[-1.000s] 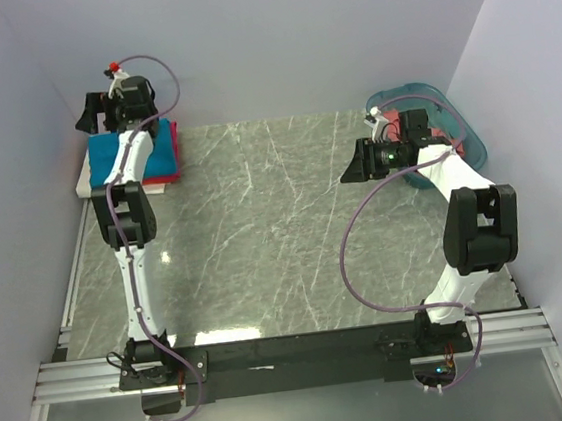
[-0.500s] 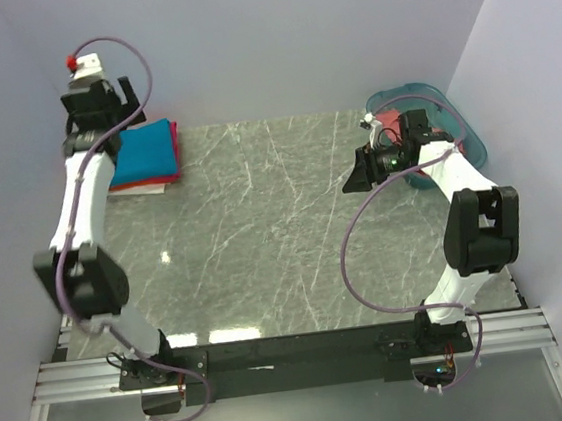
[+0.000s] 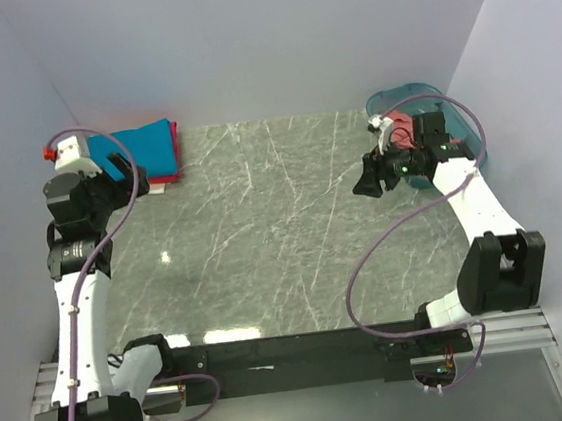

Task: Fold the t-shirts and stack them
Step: Reset both grippers

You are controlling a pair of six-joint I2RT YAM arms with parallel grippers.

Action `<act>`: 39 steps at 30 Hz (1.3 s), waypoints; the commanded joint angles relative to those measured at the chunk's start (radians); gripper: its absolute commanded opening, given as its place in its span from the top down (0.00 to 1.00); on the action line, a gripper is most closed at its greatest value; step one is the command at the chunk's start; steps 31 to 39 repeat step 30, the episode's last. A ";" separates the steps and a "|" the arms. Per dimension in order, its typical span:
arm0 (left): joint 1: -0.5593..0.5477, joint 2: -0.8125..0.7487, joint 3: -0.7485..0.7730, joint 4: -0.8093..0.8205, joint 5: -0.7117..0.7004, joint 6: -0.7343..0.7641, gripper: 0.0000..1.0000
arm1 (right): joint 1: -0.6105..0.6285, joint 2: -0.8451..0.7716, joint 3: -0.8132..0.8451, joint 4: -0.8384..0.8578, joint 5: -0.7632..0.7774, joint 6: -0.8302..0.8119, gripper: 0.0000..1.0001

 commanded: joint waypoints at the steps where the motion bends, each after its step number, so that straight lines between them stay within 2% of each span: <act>1: 0.001 -0.029 -0.028 -0.029 0.043 0.005 0.01 | -0.003 -0.099 -0.068 0.068 0.088 0.023 0.32; 5: 0.001 -0.110 -0.076 -0.040 0.027 0.022 0.01 | -0.006 -0.208 -0.152 0.173 0.220 0.130 0.31; 12: 0.001 -0.187 -0.222 -0.012 0.142 -0.009 0.01 | -0.031 -0.372 -0.252 0.325 0.416 0.291 0.30; 20: -0.004 -0.328 -0.363 0.038 0.132 -0.006 0.01 | -0.037 -0.478 -0.333 0.387 0.642 0.488 0.28; 29: -0.016 -0.349 -0.352 0.030 0.127 0.000 0.01 | -0.039 -0.595 -0.448 0.528 0.847 0.528 0.26; 30: -0.016 -0.354 -0.354 0.029 0.124 0.000 0.01 | -0.040 -0.600 -0.454 0.537 0.876 0.534 0.21; 39: -0.016 -0.354 -0.354 0.029 0.124 0.000 0.01 | -0.040 -0.600 -0.454 0.537 0.876 0.534 0.21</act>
